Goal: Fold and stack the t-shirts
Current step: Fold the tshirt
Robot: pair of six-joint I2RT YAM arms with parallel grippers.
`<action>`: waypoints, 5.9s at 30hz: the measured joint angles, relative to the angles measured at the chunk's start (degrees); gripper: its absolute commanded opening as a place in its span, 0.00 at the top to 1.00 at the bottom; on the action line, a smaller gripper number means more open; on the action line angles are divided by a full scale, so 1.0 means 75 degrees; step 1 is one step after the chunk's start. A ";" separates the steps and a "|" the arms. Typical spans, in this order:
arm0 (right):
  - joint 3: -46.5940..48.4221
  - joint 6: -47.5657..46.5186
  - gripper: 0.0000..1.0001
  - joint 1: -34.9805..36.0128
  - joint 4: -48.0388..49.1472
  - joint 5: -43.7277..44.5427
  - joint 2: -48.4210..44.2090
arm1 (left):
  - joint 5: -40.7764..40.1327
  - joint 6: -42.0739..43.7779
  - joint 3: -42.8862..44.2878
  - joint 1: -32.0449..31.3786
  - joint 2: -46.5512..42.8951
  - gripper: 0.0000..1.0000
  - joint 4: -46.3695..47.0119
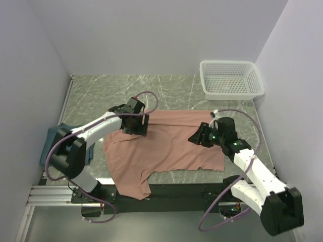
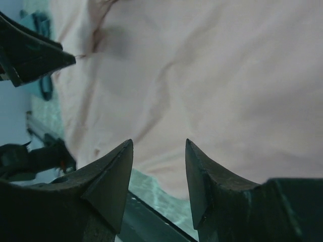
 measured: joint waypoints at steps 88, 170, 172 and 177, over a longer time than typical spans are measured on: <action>0.4494 0.3124 0.69 0.3777 0.5155 -0.0181 0.8926 | 0.2005 -0.1218 -0.3185 0.4229 -0.1856 0.99 0.1894; 0.4811 0.2562 0.66 0.3646 0.4208 -0.0580 0.8988 | 0.1157 -0.1341 -0.2812 0.4229 -0.1008 0.96 0.1195; 0.4817 0.2556 0.65 0.3652 0.4229 -0.0603 0.9005 | 0.1160 -0.1341 -0.2801 0.4229 -0.1000 0.96 0.1198; 0.4820 0.2538 0.71 0.3657 0.4275 -0.0627 0.9025 | 0.1166 -0.1341 -0.2786 0.4229 -0.0968 0.96 0.1195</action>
